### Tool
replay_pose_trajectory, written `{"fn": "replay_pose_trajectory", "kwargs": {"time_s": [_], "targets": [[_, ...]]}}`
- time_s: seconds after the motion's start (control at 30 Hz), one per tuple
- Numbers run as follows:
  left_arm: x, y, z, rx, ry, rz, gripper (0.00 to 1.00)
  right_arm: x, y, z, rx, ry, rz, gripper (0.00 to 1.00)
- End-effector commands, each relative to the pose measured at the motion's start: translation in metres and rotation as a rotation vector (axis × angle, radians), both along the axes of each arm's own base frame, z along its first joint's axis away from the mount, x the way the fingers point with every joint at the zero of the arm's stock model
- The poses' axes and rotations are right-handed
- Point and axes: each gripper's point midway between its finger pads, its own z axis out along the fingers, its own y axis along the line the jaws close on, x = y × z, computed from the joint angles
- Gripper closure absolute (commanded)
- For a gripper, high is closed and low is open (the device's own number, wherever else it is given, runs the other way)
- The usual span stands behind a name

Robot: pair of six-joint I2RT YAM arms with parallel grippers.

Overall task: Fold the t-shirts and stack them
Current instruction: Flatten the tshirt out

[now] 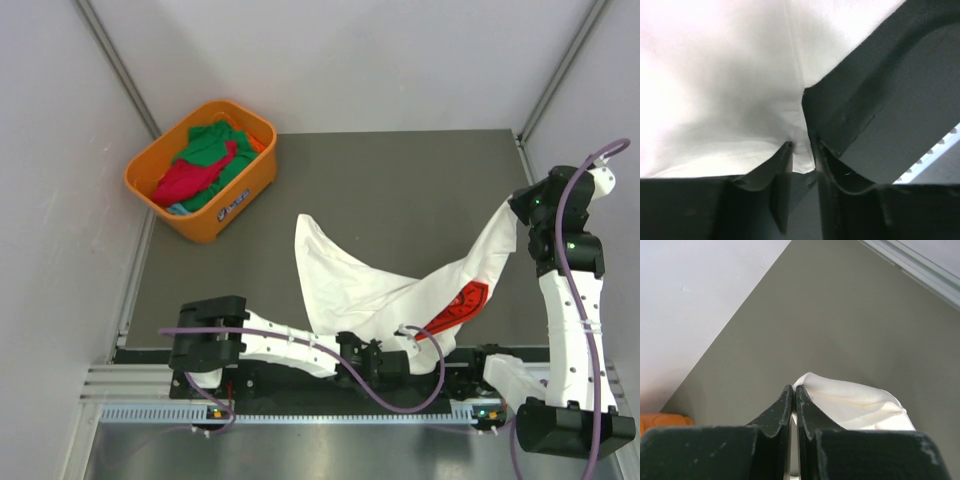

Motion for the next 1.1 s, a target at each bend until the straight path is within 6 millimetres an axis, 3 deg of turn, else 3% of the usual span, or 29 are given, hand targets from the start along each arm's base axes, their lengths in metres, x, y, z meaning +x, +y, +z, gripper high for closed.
{"fn": "replay_pose_trajectory", "kwargs": {"time_s": [0.0, 0.1, 0.2, 0.33, 0.43, 0.5, 0.53, 0.63, 0.7, 0.8, 0.83, 0.9, 0.93, 0.97, 1.03, 1.07], "targets": [[0.002, 0.000, -0.003, 0.016, -0.017, 0.018, 0.72, 0.001, -0.003, 0.014, 0.004, -0.053, -0.007, 1.00], [0.003, 0.000, -0.002, 0.015, -0.028, 0.027, 0.89, -0.001, -0.005, 0.011, -0.003, -0.048, -0.016, 1.00], [0.014, 0.000, 0.012, 0.026, -0.083, 0.054, 1.00, -0.002, -0.006, 0.008, -0.002, -0.045, -0.021, 1.00], [0.036, 0.002, 0.050, 0.034, -0.202, 0.107, 1.00, 0.001, -0.003, 0.011, 0.007, -0.039, -0.005, 1.00], [0.062, 0.003, 0.088, 0.005, -0.334, 0.173, 1.00, -0.004, -0.004, 0.025, -0.007, -0.062, -0.012, 1.00], [0.080, 0.015, 0.108, 0.026, -0.394, 0.217, 1.00, -0.008, -0.006, 0.037, -0.022, -0.076, -0.020, 1.00], [0.092, 0.015, 0.129, -0.013, -0.439, 0.253, 1.00, -0.010, -0.007, 0.041, -0.030, -0.083, -0.022, 1.00], [0.129, 0.025, 0.169, -0.065, -0.493, 0.316, 1.00, -0.007, -0.007, 0.057, -0.044, -0.107, -0.012, 1.00], [0.167, 0.032, 0.196, -0.125, -0.511, 0.400, 1.00, -0.001, -0.004, 0.069, -0.046, -0.117, 0.012, 1.00], [0.225, 0.041, 0.240, -0.219, -0.573, 0.481, 1.00, 0.019, 0.000, 0.073, -0.032, -0.102, 0.053, 1.00], [0.241, 0.043, 0.263, -0.256, -0.606, 0.491, 1.00, 0.031, 0.000, 0.078, -0.029, -0.099, 0.063, 1.00], [0.282, 0.061, 0.287, -0.301, -0.634, 0.579, 1.00, 0.042, -0.002, 0.086, -0.038, -0.106, 0.072, 1.00], [0.301, 0.058, 0.312, -0.358, -0.672, 0.603, 1.00, 0.057, -0.005, 0.082, -0.040, -0.083, 0.071, 1.00], [0.326, 0.072, 0.325, -0.375, -0.707, 0.659, 1.00, 0.062, -0.006, 0.104, -0.056, -0.127, 0.075, 1.00], [0.357, 0.075, 0.357, -0.422, -0.783, 0.688, 1.00, 0.083, -0.012, 0.110, -0.055, -0.127, 0.077, 1.00], [0.379, 0.083, 0.375, -0.459, -0.834, 0.733, 1.00, 0.086, -0.010, 0.141, -0.064, -0.195, 0.094, 1.00]]}}
